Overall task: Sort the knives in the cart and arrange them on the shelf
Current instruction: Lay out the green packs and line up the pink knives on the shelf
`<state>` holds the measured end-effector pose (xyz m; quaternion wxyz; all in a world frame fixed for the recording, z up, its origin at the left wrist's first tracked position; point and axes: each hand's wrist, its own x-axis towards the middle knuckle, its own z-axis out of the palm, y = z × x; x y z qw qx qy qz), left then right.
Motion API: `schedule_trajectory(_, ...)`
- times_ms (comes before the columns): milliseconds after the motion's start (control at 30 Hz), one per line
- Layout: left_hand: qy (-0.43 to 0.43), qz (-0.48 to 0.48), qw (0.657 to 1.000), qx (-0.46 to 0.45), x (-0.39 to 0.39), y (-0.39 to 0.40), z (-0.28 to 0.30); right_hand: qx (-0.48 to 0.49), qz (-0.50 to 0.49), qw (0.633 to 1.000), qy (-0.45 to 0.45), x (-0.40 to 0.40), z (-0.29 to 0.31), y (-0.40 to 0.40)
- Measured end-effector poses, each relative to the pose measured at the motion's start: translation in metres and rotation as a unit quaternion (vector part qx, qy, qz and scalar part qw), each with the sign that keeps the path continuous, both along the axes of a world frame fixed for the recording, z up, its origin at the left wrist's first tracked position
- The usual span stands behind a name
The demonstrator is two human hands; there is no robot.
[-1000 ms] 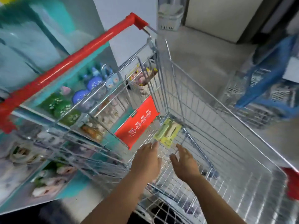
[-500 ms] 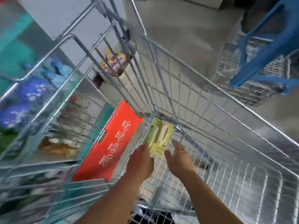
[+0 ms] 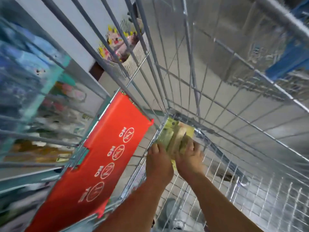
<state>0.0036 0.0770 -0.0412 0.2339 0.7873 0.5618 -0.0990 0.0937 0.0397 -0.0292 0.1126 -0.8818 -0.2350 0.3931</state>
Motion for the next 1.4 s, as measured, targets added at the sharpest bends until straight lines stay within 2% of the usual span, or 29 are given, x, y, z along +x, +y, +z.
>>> schedule_trajectory(67,-0.023,0.031,0.999,-0.016,0.005,-0.004,-0.005,0.001,0.006,1.000,0.001,-0.002,-0.003,0.000)
schedule_trajectory(233,-0.101,0.096,0.990,-0.015,0.007,-0.011,-0.012,0.072,-0.014,0.997,0.005,-0.005,0.000,-0.002)
schedule_trajectory(467,-0.129,0.153,0.978,-0.050,0.009,-0.015,-0.015,0.095,-0.051,0.994,0.008,-0.004,-0.002,-0.004)
schedule_trajectory(567,-0.130,0.137,0.981,-0.047,0.008,-0.019,-0.018,0.104,-0.066,0.992,0.014,-0.003,-0.004,-0.009)
schedule_trajectory(700,-0.178,0.178,0.966,-0.065,0.010,-0.015,-0.016,0.081,-0.055,0.995,0.038,0.001,-0.003,-0.010)
schedule_trajectory(933,-0.119,0.147,0.973,-0.134,0.009,-0.001,-0.019,0.093,-0.073,0.992,0.054,0.001,-0.007,-0.001)
schedule_trajectory(1000,-0.140,0.176,0.962,-0.156,0.011,0.001,-0.020,0.105,-0.083,0.989,0.060,0.002,-0.008,-0.003)
schedule_trajectory(1100,-0.219,0.214,0.931,-0.198,0.017,-0.006,-0.019,0.127,-0.103,0.985,0.049,0.005,-0.005,-0.008)
schedule_trajectory(1167,-0.249,0.240,0.919,-0.190,0.022,-0.013,-0.017,0.145,-0.125,0.980,0.055,0.006,-0.003,-0.009)
schedule_trajectory(1267,-0.253,0.268,0.914,-0.169,0.021,-0.012,-0.012,0.162,-0.143,0.974,0.069,0.004,-0.001,-0.010)
schedule_trajectory(1333,-0.241,0.280,0.903,-0.219,0.018,-0.012,-0.009,0.158,-0.156,0.972,0.074,0.002,0.001,-0.011)
schedule_trajectory(1400,-0.206,0.257,0.914,-0.234,0.015,-0.012,-0.007,0.148,-0.156,0.974,0.072,0.000,0.003,-0.014)
